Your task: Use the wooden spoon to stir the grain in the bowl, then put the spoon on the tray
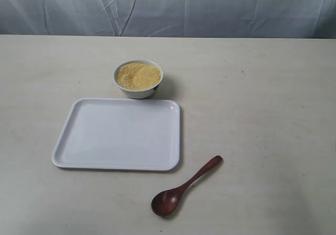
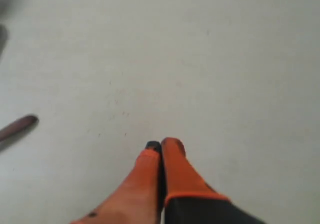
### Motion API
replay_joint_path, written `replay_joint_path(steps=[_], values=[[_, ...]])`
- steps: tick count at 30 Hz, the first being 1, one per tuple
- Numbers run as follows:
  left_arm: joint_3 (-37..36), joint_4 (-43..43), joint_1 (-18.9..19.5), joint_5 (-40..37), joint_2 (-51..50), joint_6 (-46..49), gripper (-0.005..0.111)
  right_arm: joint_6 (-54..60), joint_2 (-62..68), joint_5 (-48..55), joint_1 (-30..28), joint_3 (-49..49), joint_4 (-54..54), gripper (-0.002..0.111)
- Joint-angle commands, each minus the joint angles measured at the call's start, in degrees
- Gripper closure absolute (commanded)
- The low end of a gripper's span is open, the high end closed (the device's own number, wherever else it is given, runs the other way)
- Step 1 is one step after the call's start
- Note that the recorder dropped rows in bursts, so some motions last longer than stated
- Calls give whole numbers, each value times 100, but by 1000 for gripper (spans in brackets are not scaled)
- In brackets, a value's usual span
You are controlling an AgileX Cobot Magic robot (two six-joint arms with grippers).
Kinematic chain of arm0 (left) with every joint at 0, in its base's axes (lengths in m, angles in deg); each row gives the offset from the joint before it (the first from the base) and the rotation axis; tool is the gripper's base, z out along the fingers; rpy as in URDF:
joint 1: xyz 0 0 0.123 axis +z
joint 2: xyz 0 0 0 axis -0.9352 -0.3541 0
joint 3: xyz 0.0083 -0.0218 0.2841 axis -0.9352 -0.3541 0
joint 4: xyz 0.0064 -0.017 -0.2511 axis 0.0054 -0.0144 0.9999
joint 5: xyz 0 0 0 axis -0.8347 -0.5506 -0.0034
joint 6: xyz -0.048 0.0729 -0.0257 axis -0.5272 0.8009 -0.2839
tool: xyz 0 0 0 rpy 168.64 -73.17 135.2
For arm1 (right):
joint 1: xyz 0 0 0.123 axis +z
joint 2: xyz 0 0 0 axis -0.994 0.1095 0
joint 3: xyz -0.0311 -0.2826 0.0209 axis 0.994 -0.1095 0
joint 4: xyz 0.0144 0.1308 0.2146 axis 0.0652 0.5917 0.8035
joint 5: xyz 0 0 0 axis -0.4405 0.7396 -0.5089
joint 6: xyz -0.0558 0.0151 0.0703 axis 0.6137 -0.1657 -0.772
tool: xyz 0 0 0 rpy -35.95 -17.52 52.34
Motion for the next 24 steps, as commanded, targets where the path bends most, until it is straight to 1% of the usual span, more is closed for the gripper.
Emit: replay_joint_path(steps=[1,4,6,10,12,14,16,18,21,24], values=[[-30,9,10,76,22,4,107,1045,1651,107,-25,136,1103,109],[-30,9,10,76,22,4,107,1891,2533,189,75,227,1891,109],[-30,9,10,76,22,4,107,2337,2942,200,294,411,2249,109],[-30,9,10,76,22,4,107,2957,3500,-29,945,752,2289,109],[-30,9,10,76,22,4,107,3652,3651,-161,1216,834,2289,109],[-30,9,10,76,22,4,107,4335,3769,-474,1469,850,2289,109],[-30,9,10,76,22,4,107,4680,3870,-939,1684,860,2289,109],[-30,-16,10,76,22,4,107,5166,4017,-1195,1914,905,2289,109],[-30,-16,10,76,22,4,107,6098,4293,-1161,2193,1094,2279,109],[-30,-16,10,76,22,4,107,6678,4671,-862,2390,1468,2279,109]])
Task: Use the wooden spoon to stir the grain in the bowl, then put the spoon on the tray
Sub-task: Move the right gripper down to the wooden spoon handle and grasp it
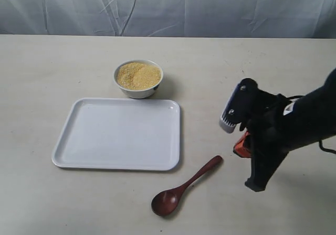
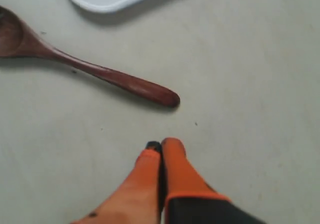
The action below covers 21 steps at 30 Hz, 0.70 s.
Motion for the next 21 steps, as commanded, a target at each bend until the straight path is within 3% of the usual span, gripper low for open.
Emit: replay_joint_path(steps=[1,5,11,14,17,18,21], values=[[-30,-3,10,76,22,4,107,1023,581,344,301,555,-22,109],[-30,-3,10,76,22,4,107,1460,1129,1114,461,1329,-243,109],[-30,-3,10,76,22,4,107,2650,1598,1270,660,1860,-401,108],[-30,-3,10,76,22,4,107,2729,1672,1254,827,1860,-677,91],[-30,-3,10,76,22,4,107,2729,1697,1226,934,1860,-817,67],[-30,-3,10,76,22,4,107,2729,1701,1226,965,1860,-817,63],[-30,-3,10,76,22,4,107,2729,1789,1322,1002,1850,-801,66]])
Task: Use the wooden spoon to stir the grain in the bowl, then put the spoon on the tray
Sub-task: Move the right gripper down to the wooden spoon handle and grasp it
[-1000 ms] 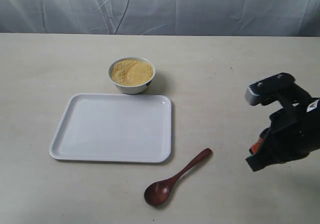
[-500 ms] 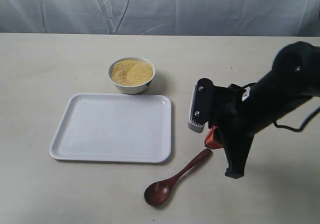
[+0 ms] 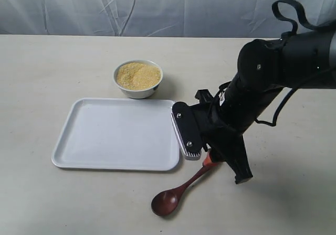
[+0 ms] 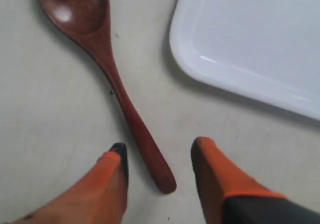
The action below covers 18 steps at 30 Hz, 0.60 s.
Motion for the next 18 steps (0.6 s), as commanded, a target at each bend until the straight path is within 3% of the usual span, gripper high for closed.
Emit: replay_joint_path(steps=[1,18], values=[[-30,-3,10,76,22,4,107,62,116,119,94,25,-133,66],[-30,-3,10,76,22,4,107,-110,738,-348,369,25,-671,66]])
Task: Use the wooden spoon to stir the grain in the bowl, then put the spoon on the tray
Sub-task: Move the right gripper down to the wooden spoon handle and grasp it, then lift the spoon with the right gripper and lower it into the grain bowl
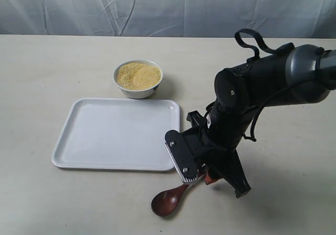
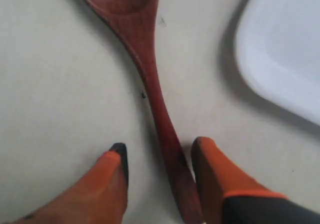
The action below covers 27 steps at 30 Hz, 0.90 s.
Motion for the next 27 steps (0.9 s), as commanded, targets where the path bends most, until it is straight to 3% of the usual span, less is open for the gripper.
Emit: replay_joint_path(steps=[1,13,16,19,27], values=[[-30,-3,10,76,22,4,107,-78,36,-307,8,25,-24,66],[-30,-3,10,76,22,4,107,-78,313,-327,8,25,-25,67],[-30,-3,10,76,22,4,107,-80,288,-302,8,25,-25,82],[-30,-3,10,76,22,4,107,-290,138,-300,8,25,-61,109],[-30,-3,10,76,22,4,107,-857,-943,197,-5,694,-568,108]])
